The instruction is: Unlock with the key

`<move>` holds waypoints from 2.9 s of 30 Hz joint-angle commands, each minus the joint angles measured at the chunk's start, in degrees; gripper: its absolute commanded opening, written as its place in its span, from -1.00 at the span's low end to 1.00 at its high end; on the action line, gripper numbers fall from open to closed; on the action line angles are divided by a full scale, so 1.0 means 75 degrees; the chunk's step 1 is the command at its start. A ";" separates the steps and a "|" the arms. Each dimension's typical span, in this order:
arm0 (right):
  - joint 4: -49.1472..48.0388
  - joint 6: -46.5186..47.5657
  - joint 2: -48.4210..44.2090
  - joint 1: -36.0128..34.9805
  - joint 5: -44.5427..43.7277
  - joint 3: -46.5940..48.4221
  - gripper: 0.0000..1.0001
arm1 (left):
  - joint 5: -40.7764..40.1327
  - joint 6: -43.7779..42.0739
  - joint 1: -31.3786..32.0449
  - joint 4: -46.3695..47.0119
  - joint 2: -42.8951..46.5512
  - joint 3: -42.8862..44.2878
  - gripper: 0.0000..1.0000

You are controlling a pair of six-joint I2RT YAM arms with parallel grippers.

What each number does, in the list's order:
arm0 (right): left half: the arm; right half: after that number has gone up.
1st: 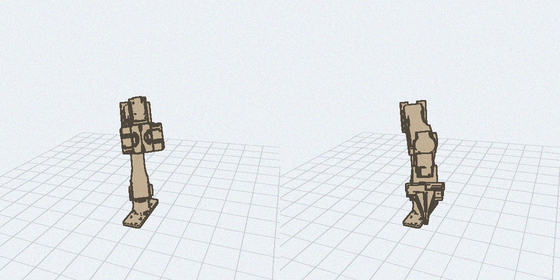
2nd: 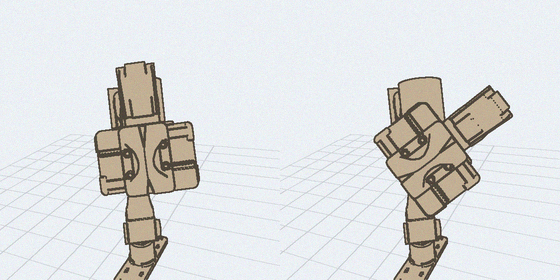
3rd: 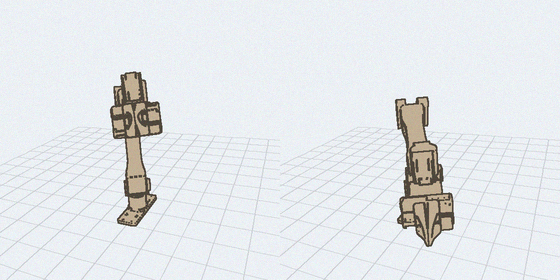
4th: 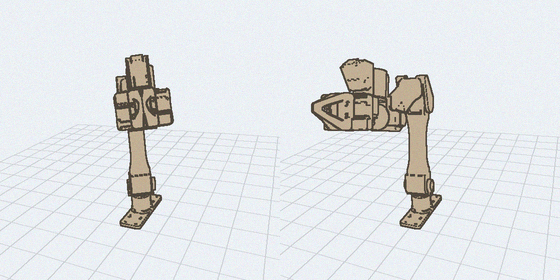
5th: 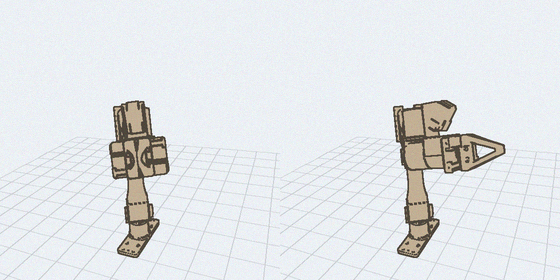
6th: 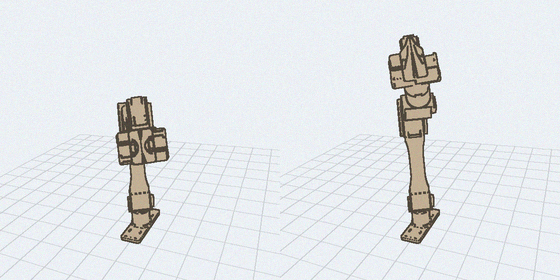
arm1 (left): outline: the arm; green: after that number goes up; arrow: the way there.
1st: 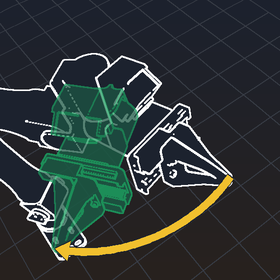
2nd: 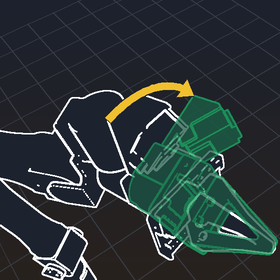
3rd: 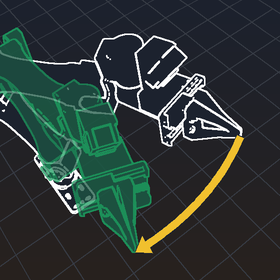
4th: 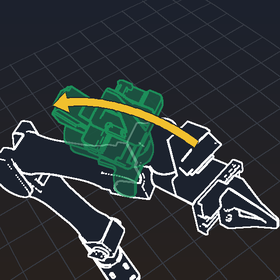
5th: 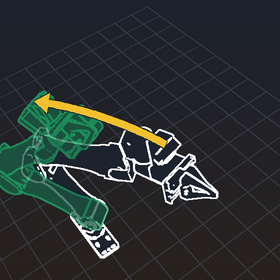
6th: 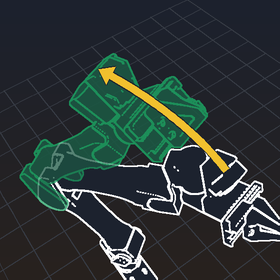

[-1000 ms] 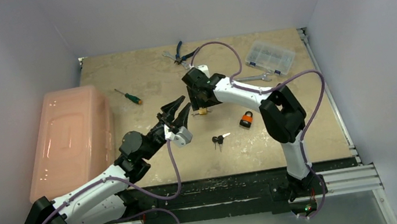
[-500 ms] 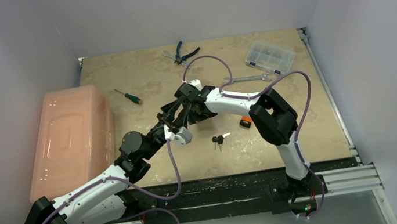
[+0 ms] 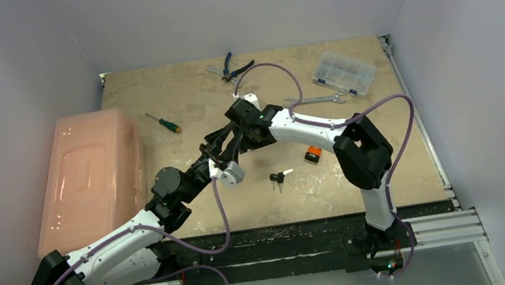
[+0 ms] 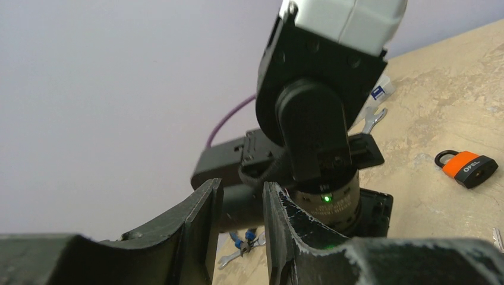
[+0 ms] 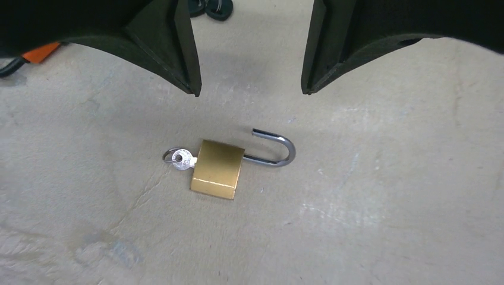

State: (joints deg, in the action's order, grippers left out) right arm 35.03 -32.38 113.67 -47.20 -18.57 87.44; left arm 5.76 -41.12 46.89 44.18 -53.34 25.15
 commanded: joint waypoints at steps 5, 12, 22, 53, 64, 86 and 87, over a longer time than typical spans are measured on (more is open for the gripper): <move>0.0155 -0.0166 -0.0077 0.0141 -0.0836 0.0783 0.34 | 0.0070 0.0071 -0.0041 0.0309 0.0116 0.0032 -0.30; 0.0050 -0.0149 0.0468 0.0350 -0.0936 0.1043 0.24 | 0.0065 0.0087 -0.0039 0.0304 0.0128 0.0024 -0.30; -0.0226 -0.0277 0.0551 0.0314 -0.0503 0.0520 0.05 | 0.0076 0.0093 -0.0036 0.0308 0.0163 0.0025 -0.29; 0.0453 -0.0568 -0.0849 0.0200 -0.0913 0.0060 0.98 | 0.0154 0.0150 -0.0040 0.0252 0.0277 0.0064 -0.29; 0.1052 -0.1303 -0.2121 0.0909 -0.1200 -0.1265 0.93 | 0.0485 0.0365 -0.0028 0.0129 0.0163 0.0107 -0.29; 0.0826 -0.1843 -0.1967 0.2952 0.0451 -0.3135 0.97 | 0.2931 0.1173 0.0305 -0.1381 -0.1578 0.0742 -0.27; 0.0810 -0.1859 -0.1891 0.2953 0.0452 -0.3163 0.96 | 0.2955 0.1171 0.0327 -0.1403 -0.1618 0.0760 -0.27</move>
State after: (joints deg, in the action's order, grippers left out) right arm 42.70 -45.82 98.48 -25.17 -16.56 64.42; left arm 23.97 -33.78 48.49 34.72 -64.27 28.32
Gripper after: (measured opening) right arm 0.986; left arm 0.367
